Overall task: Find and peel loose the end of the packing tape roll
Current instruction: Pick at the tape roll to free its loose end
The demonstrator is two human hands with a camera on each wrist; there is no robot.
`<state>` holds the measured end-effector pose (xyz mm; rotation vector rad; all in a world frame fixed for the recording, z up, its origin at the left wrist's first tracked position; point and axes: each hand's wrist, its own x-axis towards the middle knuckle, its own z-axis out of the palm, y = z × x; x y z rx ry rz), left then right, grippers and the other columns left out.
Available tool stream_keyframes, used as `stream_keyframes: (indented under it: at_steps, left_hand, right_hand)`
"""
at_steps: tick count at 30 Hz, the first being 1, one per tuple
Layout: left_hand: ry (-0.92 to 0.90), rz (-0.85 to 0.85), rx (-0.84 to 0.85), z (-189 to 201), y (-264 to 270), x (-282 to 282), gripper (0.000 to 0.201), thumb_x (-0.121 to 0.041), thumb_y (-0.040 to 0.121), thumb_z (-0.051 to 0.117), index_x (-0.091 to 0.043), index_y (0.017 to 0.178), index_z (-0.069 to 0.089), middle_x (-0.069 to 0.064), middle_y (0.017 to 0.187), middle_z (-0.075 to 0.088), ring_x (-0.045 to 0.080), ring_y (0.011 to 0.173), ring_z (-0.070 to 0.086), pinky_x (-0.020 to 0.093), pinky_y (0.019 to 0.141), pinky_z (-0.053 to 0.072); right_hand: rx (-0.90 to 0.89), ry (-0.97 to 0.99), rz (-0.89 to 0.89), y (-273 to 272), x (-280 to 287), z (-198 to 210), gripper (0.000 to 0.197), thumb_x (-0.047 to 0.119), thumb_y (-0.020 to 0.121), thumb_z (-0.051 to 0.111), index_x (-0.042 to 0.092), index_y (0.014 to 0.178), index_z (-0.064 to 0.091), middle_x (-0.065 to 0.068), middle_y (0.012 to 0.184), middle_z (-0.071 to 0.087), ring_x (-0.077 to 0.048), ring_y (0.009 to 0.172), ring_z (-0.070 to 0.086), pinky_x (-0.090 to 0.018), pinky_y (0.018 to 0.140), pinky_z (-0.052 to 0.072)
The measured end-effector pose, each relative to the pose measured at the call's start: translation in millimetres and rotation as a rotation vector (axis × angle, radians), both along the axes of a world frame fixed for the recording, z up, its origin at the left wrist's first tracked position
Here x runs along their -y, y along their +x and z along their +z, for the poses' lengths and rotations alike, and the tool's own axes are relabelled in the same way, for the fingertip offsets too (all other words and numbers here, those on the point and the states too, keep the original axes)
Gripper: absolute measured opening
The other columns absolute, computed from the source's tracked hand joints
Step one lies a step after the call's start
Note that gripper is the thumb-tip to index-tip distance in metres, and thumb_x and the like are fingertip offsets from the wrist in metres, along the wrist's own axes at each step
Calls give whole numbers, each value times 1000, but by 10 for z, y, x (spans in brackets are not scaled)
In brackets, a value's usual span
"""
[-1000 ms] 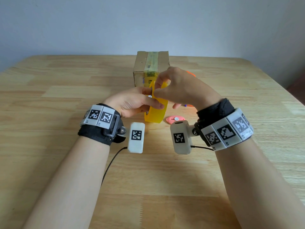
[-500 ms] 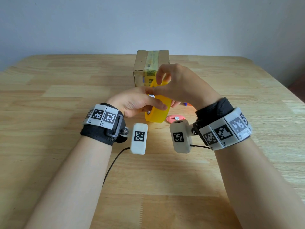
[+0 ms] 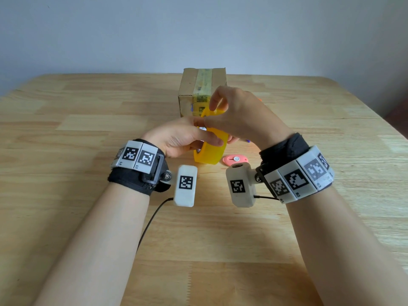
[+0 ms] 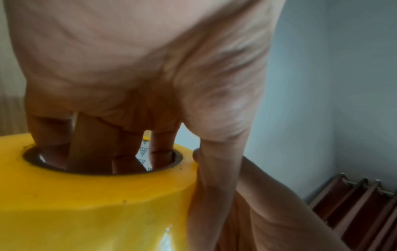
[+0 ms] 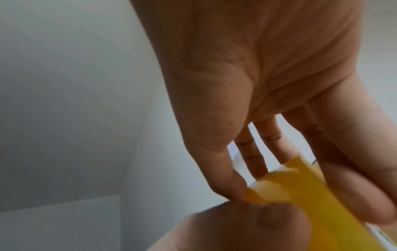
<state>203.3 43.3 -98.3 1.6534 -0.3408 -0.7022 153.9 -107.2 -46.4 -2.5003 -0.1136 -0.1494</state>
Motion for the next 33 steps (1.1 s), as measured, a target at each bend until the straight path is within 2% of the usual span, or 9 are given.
stream_keyframes:
  at_steps: [5,11,14,18,20,23,25,28,33]
  left_hand:
    - [-8,-24,-6,-27,8,-12,42,-7,55,87,-19,95,79,15,109,72,32,106,62,40,88,43]
    - [-13,-26,-8,-44,36,-19,33,-1,61,82,-21,88,80,10,100,75,32,105,62,39,86,45]
    - [-10,-35,1,-42,25,-17,36,-2,60,83,-18,92,77,8,97,74,32,103,61,41,87,42]
    - [-12,-19,-5,-30,24,-10,38,-3,63,80,-15,99,74,10,103,74,29,104,64,29,75,50]
    - [-20,-21,-9,-31,25,-11,40,-4,64,79,-16,102,74,11,106,73,28,105,64,27,76,51]
    - [-28,-10,-10,-41,36,-19,40,-4,64,80,-16,102,75,11,105,73,30,107,63,33,84,47]
    - [-34,-1,-12,-53,53,-27,43,-4,63,82,-14,104,75,15,109,73,36,111,64,36,88,46]
    - [-41,-18,-15,-70,66,-36,50,-5,60,85,-12,108,74,19,116,72,41,118,64,37,90,49]
    - [-60,-36,-27,-69,59,-35,38,-2,65,78,-17,99,74,3,94,77,26,102,67,28,78,54]
  right_hand:
    - [1,-6,2,-3,-8,13,32,47,84,79,22,99,65,0,104,70,-20,51,73,-20,33,43]
    - [6,9,-7,-6,-16,20,25,40,83,80,22,94,66,-3,102,72,-23,51,74,-17,28,36]
    - [10,6,0,-1,-12,24,20,37,83,78,22,90,67,-4,97,74,-22,50,74,-18,30,40]
    - [7,-34,-15,-2,-11,2,28,45,85,78,22,76,64,-3,73,71,-21,49,73,-13,27,34]
    - [9,-42,-20,-10,-5,3,32,47,85,78,17,87,64,-1,69,67,-21,50,73,-13,26,32]
    - [14,-5,-9,-11,4,14,43,49,83,79,18,106,58,-1,91,67,-23,51,73,-16,26,31]
    - [6,16,5,-8,5,11,39,48,84,78,21,106,61,-1,101,68,-22,52,74,-17,27,33]
    - [11,6,18,-13,-11,11,31,45,85,77,22,100,64,-1,103,69,-20,51,73,-17,28,36]
    - [8,23,25,-14,3,13,24,38,86,77,18,96,67,-5,97,73,-22,50,73,-14,27,29]
